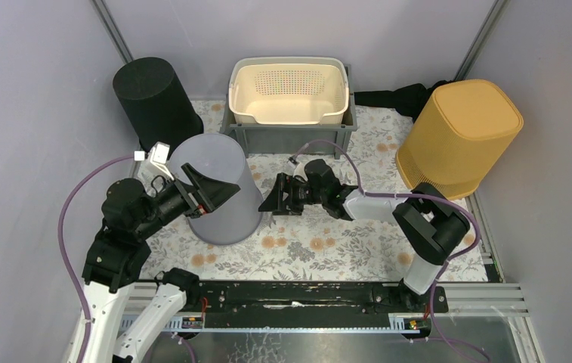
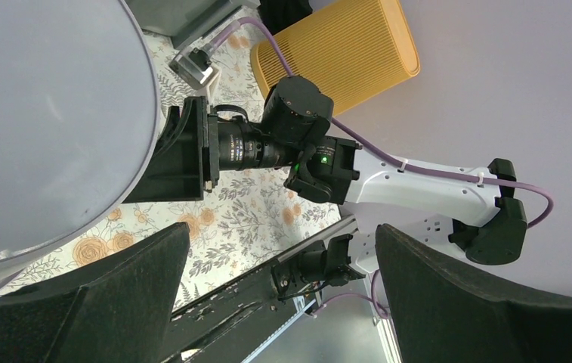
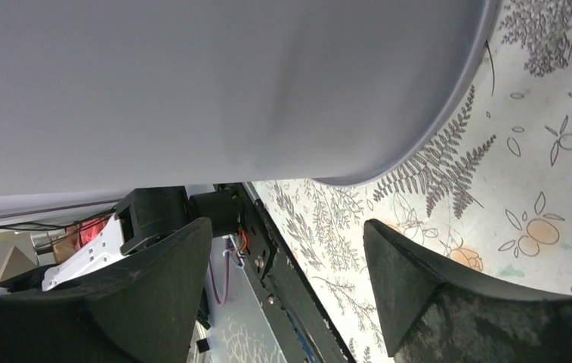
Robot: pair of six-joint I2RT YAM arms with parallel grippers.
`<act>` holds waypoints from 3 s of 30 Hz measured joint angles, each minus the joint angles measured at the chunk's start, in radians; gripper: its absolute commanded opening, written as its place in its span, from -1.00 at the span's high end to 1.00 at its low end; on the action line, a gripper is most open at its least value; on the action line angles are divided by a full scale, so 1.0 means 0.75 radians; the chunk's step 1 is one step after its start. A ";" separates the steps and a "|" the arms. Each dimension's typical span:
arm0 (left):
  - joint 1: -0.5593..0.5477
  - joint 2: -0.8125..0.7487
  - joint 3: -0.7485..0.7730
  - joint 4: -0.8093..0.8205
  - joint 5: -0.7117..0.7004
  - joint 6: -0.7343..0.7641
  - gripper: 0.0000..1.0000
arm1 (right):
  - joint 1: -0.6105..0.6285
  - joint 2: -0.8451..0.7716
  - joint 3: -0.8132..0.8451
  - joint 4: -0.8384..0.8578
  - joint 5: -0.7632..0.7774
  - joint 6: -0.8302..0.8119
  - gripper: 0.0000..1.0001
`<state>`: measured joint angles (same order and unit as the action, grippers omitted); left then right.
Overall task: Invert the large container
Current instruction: Move the container to the center of the board.
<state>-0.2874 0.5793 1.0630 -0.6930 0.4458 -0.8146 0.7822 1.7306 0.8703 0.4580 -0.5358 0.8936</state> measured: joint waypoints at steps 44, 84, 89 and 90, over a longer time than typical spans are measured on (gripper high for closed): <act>0.000 0.054 -0.204 -0.134 -0.187 0.009 -1.00 | -0.064 0.483 0.322 0.535 -0.209 0.545 -0.63; 0.036 0.477 -0.496 0.402 -0.957 0.078 -1.00 | -0.228 -0.250 0.044 -0.123 -0.369 0.164 -0.72; 0.110 0.509 -0.495 0.439 -0.988 0.075 -1.00 | -0.238 -0.252 0.032 -0.124 -0.387 0.154 -0.72; 0.120 0.513 -0.495 0.445 -0.993 0.074 -1.00 | -0.240 -0.252 0.028 -0.125 -0.392 0.154 -0.73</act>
<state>-0.1974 0.9638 0.6914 -0.3592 -0.2993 -0.7589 0.6025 1.5414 0.8917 0.3645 -0.8299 1.0088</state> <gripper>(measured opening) 0.998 0.861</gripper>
